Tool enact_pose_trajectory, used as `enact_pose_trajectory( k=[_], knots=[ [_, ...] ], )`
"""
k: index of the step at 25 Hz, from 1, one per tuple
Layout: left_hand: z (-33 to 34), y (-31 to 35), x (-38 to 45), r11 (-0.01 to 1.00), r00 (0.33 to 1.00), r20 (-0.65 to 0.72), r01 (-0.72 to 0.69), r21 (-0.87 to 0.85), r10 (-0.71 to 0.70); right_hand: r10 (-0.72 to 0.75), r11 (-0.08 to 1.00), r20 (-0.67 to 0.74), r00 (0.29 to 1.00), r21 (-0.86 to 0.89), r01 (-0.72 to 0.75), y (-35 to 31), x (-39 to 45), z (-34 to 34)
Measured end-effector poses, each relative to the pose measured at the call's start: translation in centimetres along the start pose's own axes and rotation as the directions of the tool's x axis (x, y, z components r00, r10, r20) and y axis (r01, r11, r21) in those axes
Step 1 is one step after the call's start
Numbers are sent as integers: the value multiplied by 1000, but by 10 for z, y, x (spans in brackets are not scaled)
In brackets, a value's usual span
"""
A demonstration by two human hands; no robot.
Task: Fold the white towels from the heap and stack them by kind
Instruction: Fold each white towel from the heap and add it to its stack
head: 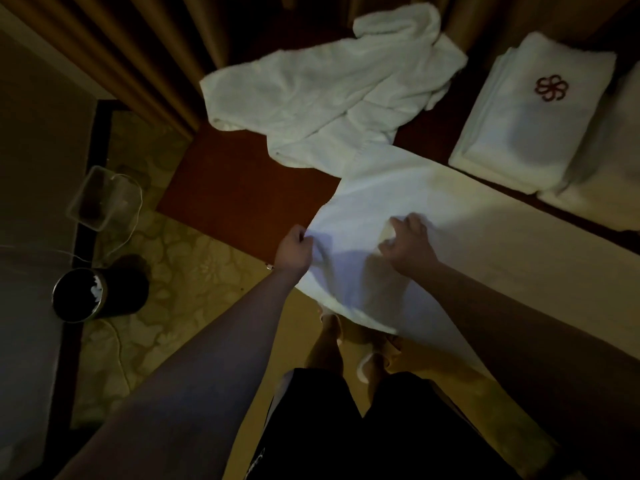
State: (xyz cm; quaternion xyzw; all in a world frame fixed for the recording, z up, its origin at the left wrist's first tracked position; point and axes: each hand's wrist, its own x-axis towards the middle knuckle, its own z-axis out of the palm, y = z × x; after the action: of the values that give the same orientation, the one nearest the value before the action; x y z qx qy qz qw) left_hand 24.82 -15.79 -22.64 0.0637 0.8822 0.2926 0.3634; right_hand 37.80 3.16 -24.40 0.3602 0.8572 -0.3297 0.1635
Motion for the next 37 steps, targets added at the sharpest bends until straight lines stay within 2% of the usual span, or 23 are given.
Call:
enact_pose_trajectory(
  k=[2, 7, 9, 10, 11, 13, 15, 18, 20, 21, 23, 28, 34, 36, 37],
  knots=[
    [-1, -4, -3, 1000, 997, -73, -12, 13, 12, -41, 999, 9, 999, -14, 41, 5, -1, -1],
    [3, -12, -6, 988, 996, -85, 25, 150, -13, -99, 995, -6, 995, -31, 98, 15, 3, -3],
    [10, -9, -11, 922, 986, -132, -46, 384, 104, -125, 992, -44, 991, 17, 126, 17, 1, -4],
    [14, -4, -14, 840, 976, -95, -118, 529, 197, -158, 987, -70, 985, 23, 160, 19, -1, -5],
    [20, 2, -17, 743, 958, -3, -221, 632, 288, -189, 981, -108, 976, 13, 191, 22, -2, -3],
    [35, 18, -22, 579, 886, 240, -444, 684, 396, -191, 981, -189, 963, -7, 193, 38, -5, 1],
    [54, 34, -25, 499, 816, 381, -571, 652, 435, -28, 998, -264, 964, 46, 42, 60, -20, -6],
    [85, 54, -30, 420, 742, 456, -660, 623, 491, 221, 975, -366, 904, 47, -219, 107, -58, -17],
    [107, 67, -33, 406, 733, 477, -672, 619, 485, 436, 898, -405, 804, 132, -421, 148, -85, -25],
    [117, 72, -34, 419, 750, 475, -655, 629, 461, 512, 856, -403, 759, 168, -489, 168, -97, -29],
    [135, 80, -36, 451, 802, 438, -593, 667, 407, 573, 817, -353, 740, 171, -551, 200, -116, -33],
    [161, 93, -39, 499, 846, 362, -525, 689, 390, 476, 878, -263, 839, 90, -470, 241, -122, -42],
    [160, 103, -25, 451, 828, 399, -553, 701, 395, 420, 906, -252, 872, 66, -418, 253, -111, -64],
    [158, 104, -25, 467, 824, 393, -558, 685, 407, 345, 937, -268, 899, 45, -346, 256, -115, -68],
    [158, 103, -28, 450, 807, 372, -571, 687, 458, 267, 958, -318, 910, -14, -286, 259, -119, -69]
  ],
)
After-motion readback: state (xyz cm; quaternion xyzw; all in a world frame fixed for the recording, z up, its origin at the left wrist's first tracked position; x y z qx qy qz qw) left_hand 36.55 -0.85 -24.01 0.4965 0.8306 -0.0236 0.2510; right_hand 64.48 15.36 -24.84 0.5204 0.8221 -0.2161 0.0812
